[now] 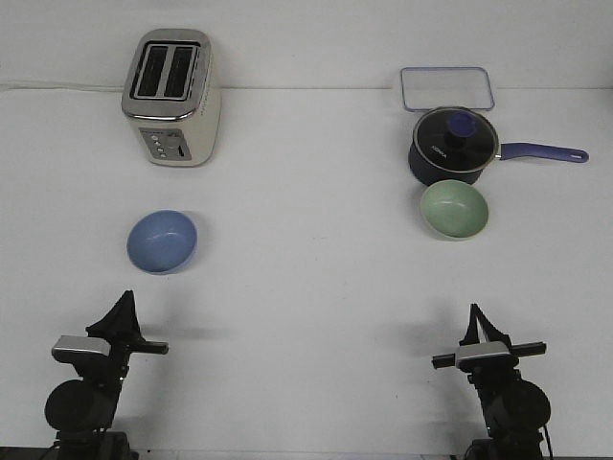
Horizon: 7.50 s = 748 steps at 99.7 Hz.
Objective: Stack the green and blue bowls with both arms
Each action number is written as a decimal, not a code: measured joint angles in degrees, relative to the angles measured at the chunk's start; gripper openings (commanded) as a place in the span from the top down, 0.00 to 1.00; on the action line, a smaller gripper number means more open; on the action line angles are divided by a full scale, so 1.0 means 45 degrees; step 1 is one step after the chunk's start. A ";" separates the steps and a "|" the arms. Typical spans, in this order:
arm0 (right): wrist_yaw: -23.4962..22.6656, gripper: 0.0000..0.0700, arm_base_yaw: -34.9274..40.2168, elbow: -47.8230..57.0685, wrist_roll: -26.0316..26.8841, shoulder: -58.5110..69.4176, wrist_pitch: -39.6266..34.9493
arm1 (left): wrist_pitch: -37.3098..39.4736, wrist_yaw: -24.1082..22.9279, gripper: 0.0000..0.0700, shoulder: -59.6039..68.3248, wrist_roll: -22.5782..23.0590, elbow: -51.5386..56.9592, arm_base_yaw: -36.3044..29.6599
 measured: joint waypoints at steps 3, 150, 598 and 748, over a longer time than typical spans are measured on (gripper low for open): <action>0.0005 1.00 0.0000 0.0000 0.0000 0.0000 0.0000 | -0.0005 0.0000 0.98 0.0000 0.0000 0.0000 0.0000; -0.0083 0.93 0.0005 0.2429 0.7368 0.1127 -0.1549 | 0.0000 0.0000 0.98 0.0000 0.0000 0.0000 0.0000; -0.0131 0.60 0.6674 1.1803 0.6484 1.3459 -0.3793 | -0.1627 -0.0238 0.98 0.0180 -0.4677 0.1447 0.0000; 0.1593 0.60 0.6674 0.6358 0.6212 0.6586 -0.3405 | -0.3385 0.0092 0.70 1.7816 -0.4988 0.9666 0.1642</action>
